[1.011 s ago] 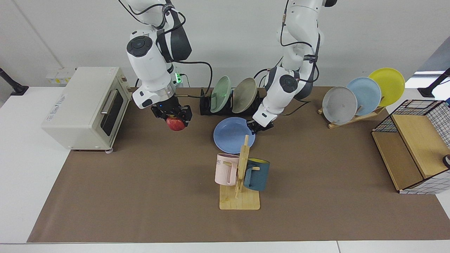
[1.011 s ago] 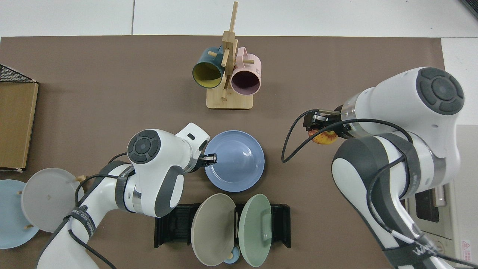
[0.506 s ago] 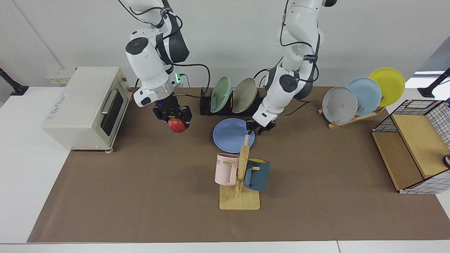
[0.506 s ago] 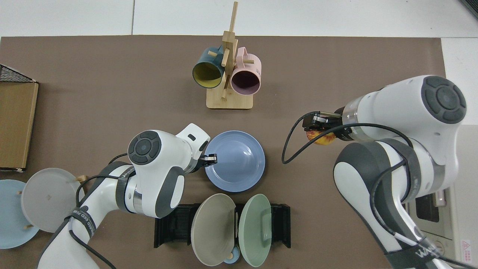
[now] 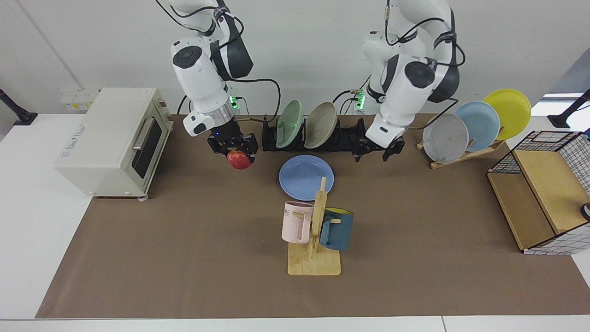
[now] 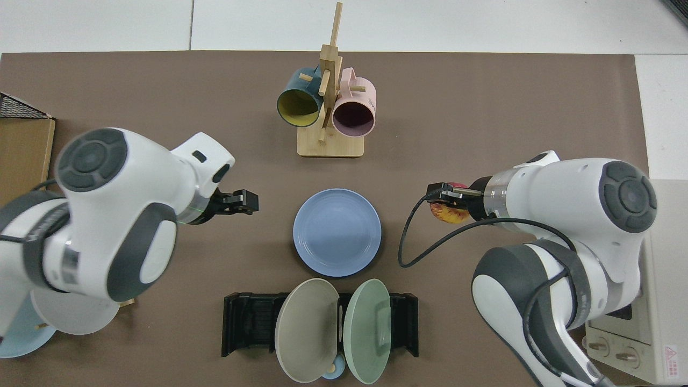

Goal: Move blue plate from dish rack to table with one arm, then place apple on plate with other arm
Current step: 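Carry the apple over the blue plate with the right gripper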

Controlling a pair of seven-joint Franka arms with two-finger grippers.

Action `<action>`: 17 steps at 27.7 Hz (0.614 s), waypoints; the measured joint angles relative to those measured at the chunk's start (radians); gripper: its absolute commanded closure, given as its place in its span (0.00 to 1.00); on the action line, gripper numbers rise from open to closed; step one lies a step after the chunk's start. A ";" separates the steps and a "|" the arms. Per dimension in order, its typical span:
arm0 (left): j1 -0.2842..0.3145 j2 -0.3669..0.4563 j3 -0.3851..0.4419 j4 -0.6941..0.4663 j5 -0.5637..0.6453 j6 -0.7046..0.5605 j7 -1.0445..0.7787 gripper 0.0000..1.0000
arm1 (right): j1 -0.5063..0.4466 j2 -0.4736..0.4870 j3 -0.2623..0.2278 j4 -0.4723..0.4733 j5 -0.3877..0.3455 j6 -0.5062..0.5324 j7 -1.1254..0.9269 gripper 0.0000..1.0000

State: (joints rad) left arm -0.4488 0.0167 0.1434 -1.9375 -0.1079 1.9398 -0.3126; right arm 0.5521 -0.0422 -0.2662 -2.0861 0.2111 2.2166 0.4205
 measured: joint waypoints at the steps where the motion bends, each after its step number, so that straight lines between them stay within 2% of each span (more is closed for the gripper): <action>1: 0.000 -0.019 0.019 0.025 0.012 -0.048 0.006 0.00 | 0.001 -0.002 0.000 -0.003 0.000 0.000 0.001 1.00; 5: 0.018 -0.067 0.072 0.124 0.043 -0.201 0.050 0.00 | 0.008 -0.006 0.000 -0.009 0.002 0.000 0.014 1.00; 8: 0.069 -0.084 0.079 0.193 0.058 -0.286 0.083 0.00 | 0.036 -0.006 0.000 -0.009 0.002 0.005 0.044 1.00; 14: 0.149 -0.088 0.077 0.283 0.133 -0.372 0.137 0.00 | 0.140 0.002 0.001 -0.003 -0.006 0.046 0.127 1.00; 17: 0.182 -0.087 0.067 0.322 0.142 -0.408 0.163 0.00 | 0.193 0.027 0.002 0.025 -0.039 0.046 0.192 1.00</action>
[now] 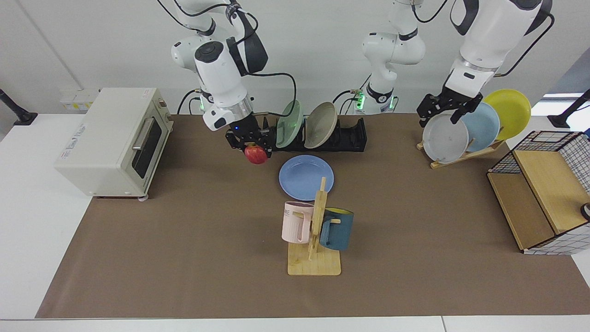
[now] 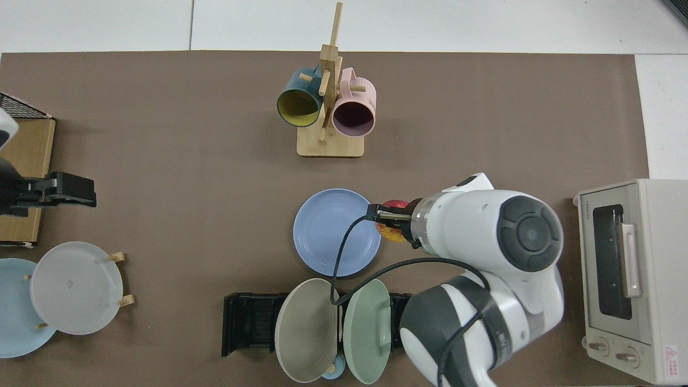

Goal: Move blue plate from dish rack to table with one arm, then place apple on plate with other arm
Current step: 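Carry the apple over the blue plate with the right gripper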

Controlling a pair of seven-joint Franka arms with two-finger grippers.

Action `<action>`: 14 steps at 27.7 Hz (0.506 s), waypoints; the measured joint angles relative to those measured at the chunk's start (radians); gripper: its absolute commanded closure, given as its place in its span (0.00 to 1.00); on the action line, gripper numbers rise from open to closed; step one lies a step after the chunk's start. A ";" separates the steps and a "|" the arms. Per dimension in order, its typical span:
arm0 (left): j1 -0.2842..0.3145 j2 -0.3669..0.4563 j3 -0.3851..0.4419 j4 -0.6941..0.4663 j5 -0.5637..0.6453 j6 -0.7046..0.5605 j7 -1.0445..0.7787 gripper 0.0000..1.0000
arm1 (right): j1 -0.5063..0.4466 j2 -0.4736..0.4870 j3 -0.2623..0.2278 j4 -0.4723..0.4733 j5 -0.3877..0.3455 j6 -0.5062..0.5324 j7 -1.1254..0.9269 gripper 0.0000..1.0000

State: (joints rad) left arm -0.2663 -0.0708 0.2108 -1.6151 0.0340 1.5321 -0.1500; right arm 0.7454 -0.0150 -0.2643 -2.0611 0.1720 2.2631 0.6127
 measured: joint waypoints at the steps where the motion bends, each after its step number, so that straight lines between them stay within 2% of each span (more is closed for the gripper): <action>1: 0.014 0.000 -0.007 0.013 0.001 -0.011 0.006 0.00 | 0.017 0.013 0.001 0.014 -0.014 0.000 0.023 1.00; 5: 0.102 0.000 -0.086 0.058 0.003 -0.049 0.016 0.00 | 0.078 0.084 0.002 0.072 -0.045 -0.003 0.081 1.00; 11: 0.327 0.006 -0.337 0.088 0.005 -0.059 0.015 0.00 | 0.155 0.228 0.003 0.138 -0.046 -0.003 0.110 1.00; 14: 0.381 0.018 -0.392 0.083 0.005 -0.057 0.015 0.00 | 0.179 0.302 0.002 0.157 -0.046 0.001 0.112 1.00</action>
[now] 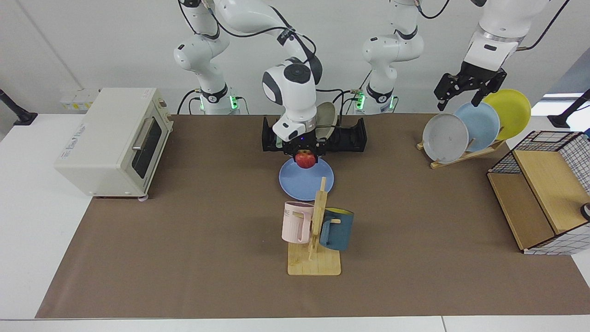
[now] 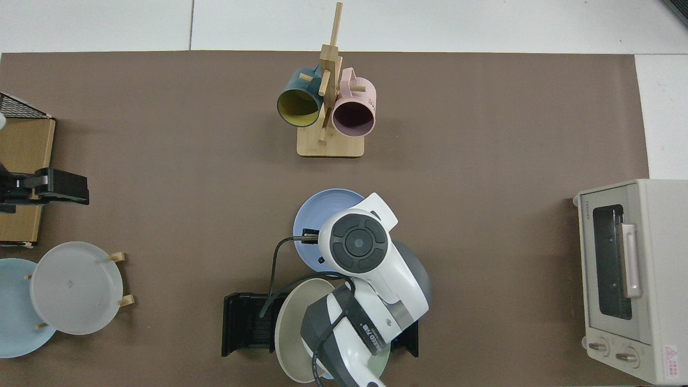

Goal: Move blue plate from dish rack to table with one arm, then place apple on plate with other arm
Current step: 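Carry the apple over the blue plate with the right gripper, then lower the apple onto the plate and open the right gripper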

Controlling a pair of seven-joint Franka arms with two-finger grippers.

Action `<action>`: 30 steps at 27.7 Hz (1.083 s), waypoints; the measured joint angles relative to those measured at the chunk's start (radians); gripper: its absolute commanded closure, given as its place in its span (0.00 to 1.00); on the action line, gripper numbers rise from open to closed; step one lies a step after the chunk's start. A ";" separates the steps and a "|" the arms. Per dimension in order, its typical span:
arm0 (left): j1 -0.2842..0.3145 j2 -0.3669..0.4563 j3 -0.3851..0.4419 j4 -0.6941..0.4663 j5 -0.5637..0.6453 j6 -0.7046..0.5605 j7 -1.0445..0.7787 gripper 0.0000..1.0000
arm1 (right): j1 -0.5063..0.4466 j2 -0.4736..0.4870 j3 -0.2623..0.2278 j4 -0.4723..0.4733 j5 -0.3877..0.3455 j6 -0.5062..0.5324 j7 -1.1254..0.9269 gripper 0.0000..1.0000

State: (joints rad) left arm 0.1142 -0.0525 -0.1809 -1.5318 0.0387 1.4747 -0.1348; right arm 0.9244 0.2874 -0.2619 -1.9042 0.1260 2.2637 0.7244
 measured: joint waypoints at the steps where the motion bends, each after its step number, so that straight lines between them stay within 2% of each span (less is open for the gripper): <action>1: 0.004 0.005 -0.002 -0.002 0.000 0.000 0.000 0.00 | 0.005 0.020 0.000 0.004 -0.001 0.004 0.000 1.00; 6: 0.012 0.022 0.023 -0.005 -0.002 0.000 0.015 0.00 | 0.008 0.073 -0.003 0.009 -0.002 0.014 0.000 1.00; 7: 0.012 0.023 0.033 -0.005 -0.006 0.000 0.022 0.00 | 0.008 0.079 -0.005 0.009 -0.002 0.014 0.000 0.85; 8: 0.012 0.023 0.044 -0.005 -0.011 0.000 0.029 0.00 | 0.008 0.083 -0.006 0.008 -0.002 0.015 0.000 0.45; 9: 0.012 0.023 0.053 -0.005 -0.015 0.000 0.035 0.00 | 0.008 0.086 -0.006 0.007 -0.002 0.015 0.000 0.00; 16: 0.004 0.023 0.097 -0.004 -0.031 0.002 0.054 0.00 | 0.001 0.092 -0.011 0.019 -0.001 0.011 -0.001 0.00; 18: -0.017 0.023 0.121 -0.004 -0.032 0.003 0.057 0.00 | -0.004 0.088 -0.015 0.034 -0.001 -0.007 -0.001 0.00; 21: -0.084 0.022 0.187 -0.004 -0.032 0.003 0.058 0.00 | -0.010 0.072 -0.025 0.066 -0.001 -0.042 -0.001 0.00; 24: -0.138 0.021 0.229 -0.004 -0.032 0.003 0.058 0.00 | -0.024 0.036 -0.035 0.098 -0.001 -0.080 -0.002 0.00; 30: -0.162 0.020 0.235 -0.004 -0.032 0.002 0.058 0.00 | -0.107 -0.087 -0.043 0.125 -0.004 -0.197 -0.079 0.00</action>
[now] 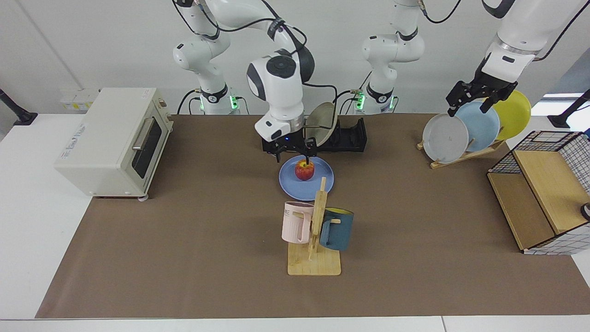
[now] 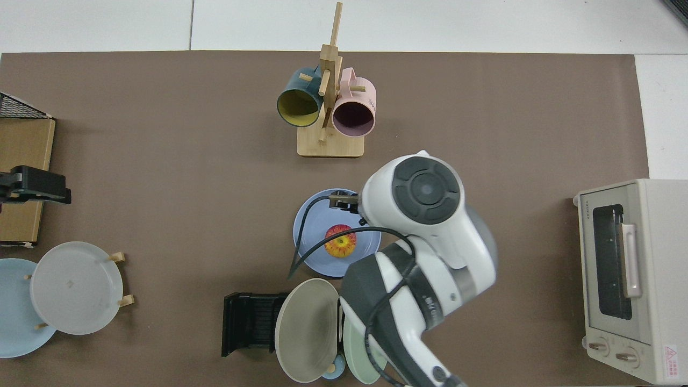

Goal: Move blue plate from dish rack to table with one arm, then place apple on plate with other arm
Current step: 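Lower the apple onto the plate and open the right gripper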

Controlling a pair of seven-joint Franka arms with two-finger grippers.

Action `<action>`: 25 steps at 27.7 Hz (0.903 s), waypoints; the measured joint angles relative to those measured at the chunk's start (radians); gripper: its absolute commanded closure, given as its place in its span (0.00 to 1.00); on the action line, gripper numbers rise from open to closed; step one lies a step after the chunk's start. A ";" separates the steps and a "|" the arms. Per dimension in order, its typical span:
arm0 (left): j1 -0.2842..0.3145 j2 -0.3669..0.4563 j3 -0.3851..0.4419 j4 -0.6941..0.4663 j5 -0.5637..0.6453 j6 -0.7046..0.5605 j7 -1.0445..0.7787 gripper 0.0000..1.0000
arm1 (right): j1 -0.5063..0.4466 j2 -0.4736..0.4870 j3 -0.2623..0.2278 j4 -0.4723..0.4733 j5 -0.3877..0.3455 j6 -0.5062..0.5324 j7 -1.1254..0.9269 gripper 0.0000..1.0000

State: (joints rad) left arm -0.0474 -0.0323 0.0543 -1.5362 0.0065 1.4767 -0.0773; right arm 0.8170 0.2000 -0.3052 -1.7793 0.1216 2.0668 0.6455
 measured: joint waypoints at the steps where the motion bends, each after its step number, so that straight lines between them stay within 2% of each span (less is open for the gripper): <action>1: 0.000 0.000 0.000 0.000 0.000 0.000 0.000 0.00 | -0.023 -0.024 -0.001 0.001 0.000 -0.023 -0.026 0.00; 8: -0.001 -0.001 0.000 0.000 0.000 0.000 0.000 0.00 | -0.198 -0.139 -0.005 -0.010 -0.001 -0.110 -0.210 0.00; 16: -0.001 -0.005 0.001 0.000 0.000 0.000 0.000 0.00 | -0.408 -0.182 -0.006 -0.029 -0.001 -0.170 -0.472 0.00; 20: -0.001 -0.007 0.000 0.000 0.000 0.000 0.000 0.00 | -0.498 -0.208 -0.006 -0.031 -0.001 -0.239 -0.600 0.00; 25: 0.000 -0.010 0.005 0.000 0.000 0.000 0.000 0.00 | -0.561 -0.255 -0.006 -0.029 -0.001 -0.271 -0.683 0.00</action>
State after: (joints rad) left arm -0.0474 -0.0427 0.0592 -1.5360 0.0065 1.4767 -0.0773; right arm 0.2557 -0.0545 -0.3115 -1.8087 0.1208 1.7959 -0.0372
